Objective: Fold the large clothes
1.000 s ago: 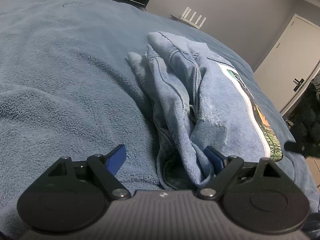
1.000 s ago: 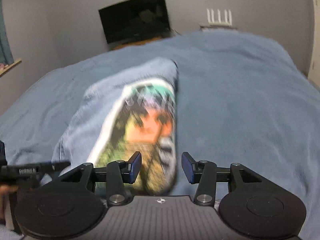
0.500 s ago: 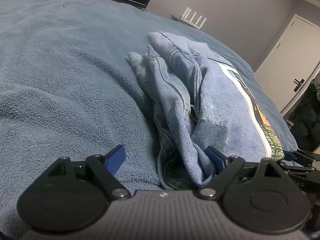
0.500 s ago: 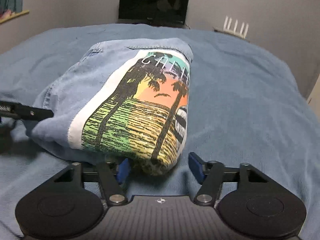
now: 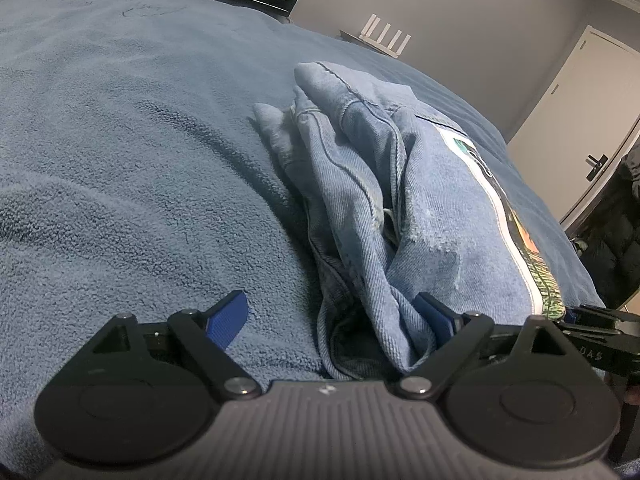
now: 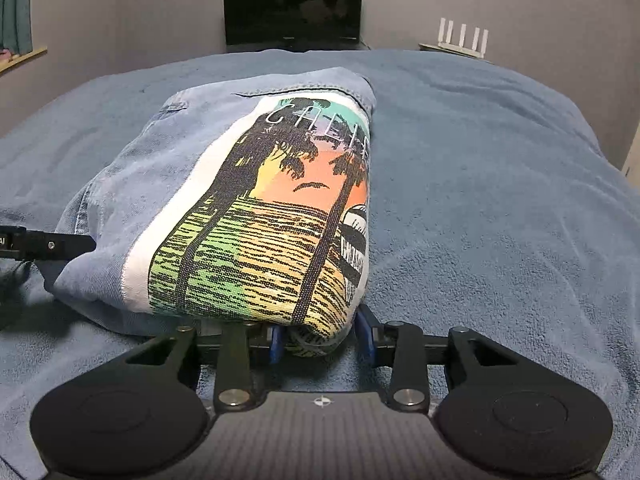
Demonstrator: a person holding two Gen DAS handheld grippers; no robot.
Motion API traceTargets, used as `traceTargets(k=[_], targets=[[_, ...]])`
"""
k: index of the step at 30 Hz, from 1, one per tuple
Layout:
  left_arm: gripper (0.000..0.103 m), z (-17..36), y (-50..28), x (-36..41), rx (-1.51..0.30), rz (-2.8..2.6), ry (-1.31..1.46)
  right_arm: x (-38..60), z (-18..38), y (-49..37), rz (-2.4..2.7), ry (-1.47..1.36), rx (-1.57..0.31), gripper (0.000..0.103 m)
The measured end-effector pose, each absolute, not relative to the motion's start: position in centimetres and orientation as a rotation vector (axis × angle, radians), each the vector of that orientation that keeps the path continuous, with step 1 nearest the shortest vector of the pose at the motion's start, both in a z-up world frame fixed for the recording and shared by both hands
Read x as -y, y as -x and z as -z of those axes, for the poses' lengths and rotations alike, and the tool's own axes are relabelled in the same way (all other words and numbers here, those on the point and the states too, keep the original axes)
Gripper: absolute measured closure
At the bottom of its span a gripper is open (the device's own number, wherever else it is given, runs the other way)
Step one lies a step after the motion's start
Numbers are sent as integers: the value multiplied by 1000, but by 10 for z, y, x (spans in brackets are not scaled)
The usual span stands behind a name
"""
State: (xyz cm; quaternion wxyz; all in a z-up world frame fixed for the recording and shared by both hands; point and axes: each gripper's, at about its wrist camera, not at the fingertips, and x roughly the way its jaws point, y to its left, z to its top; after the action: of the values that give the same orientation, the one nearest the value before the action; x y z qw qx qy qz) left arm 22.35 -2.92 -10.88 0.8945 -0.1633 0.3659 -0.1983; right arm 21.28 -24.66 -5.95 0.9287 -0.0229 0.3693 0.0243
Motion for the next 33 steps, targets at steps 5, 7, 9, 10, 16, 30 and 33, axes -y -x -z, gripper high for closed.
traceTargets(k=[5,7,9,10,16,30,33], targets=[[12,108,-223,30,-761,412,338,236,65,-210,-36,95,-721,57],[12,108,-223,28,-754,408,334,241,61,-207,-52,50,-714,61],[11,109,-224,26,-754,411,340,245,58,-206,-71,45,-700,61],[11,110,-223,26,-755,412,343,244,59,-207,-69,53,-710,61],[11,102,-194,19,-694,366,377,252,60,-205,-28,-2,-824,50],[5,59,-89,113,-731,343,21,282,31,-142,19,-113,-892,15],[1,58,-79,123,-740,305,-34,287,24,-125,23,-165,-871,7]])
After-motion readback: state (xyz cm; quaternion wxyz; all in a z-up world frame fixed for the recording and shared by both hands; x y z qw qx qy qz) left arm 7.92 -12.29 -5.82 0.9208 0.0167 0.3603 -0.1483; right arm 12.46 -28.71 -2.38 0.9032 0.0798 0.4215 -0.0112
